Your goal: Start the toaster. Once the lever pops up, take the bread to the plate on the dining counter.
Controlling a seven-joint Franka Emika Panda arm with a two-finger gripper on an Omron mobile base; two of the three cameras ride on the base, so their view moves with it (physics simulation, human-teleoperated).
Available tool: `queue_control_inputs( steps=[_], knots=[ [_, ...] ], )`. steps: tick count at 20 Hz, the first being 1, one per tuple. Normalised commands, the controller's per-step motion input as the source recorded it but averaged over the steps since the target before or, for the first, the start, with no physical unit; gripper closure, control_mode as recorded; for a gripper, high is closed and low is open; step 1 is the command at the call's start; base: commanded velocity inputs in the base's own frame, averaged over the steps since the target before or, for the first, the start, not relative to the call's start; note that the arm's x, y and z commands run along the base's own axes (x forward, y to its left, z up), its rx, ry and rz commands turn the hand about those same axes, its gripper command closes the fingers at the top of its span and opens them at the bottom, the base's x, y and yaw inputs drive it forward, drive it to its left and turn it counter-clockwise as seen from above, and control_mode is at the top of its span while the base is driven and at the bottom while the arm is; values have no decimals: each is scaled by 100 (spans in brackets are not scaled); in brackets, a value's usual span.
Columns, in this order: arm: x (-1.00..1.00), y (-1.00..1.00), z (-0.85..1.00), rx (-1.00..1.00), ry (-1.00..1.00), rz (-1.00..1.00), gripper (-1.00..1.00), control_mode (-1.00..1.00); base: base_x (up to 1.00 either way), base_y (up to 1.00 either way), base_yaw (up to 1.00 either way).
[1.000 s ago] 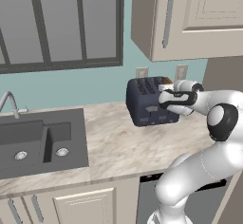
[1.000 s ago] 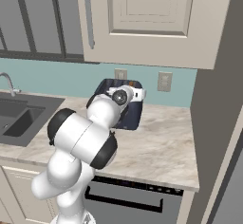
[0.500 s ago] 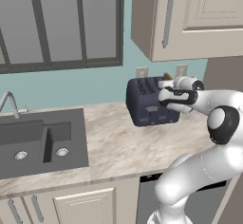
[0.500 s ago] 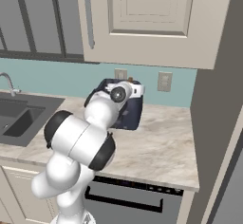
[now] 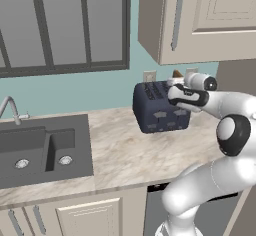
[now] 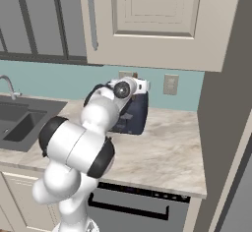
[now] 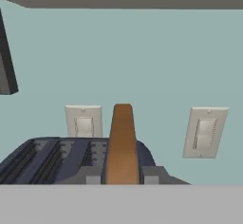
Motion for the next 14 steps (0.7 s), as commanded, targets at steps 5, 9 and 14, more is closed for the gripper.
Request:
queue_control_inputs(
  steps=[5,9,14],
  knots=[
    [-17,0,33,0,0,0,100,-100,0,0,0],
    [-38,0,12,0,0,0,100,-100,0,0,0],
    [-48,0,13,0,0,0,100,-100,0,0,0]
  ],
)
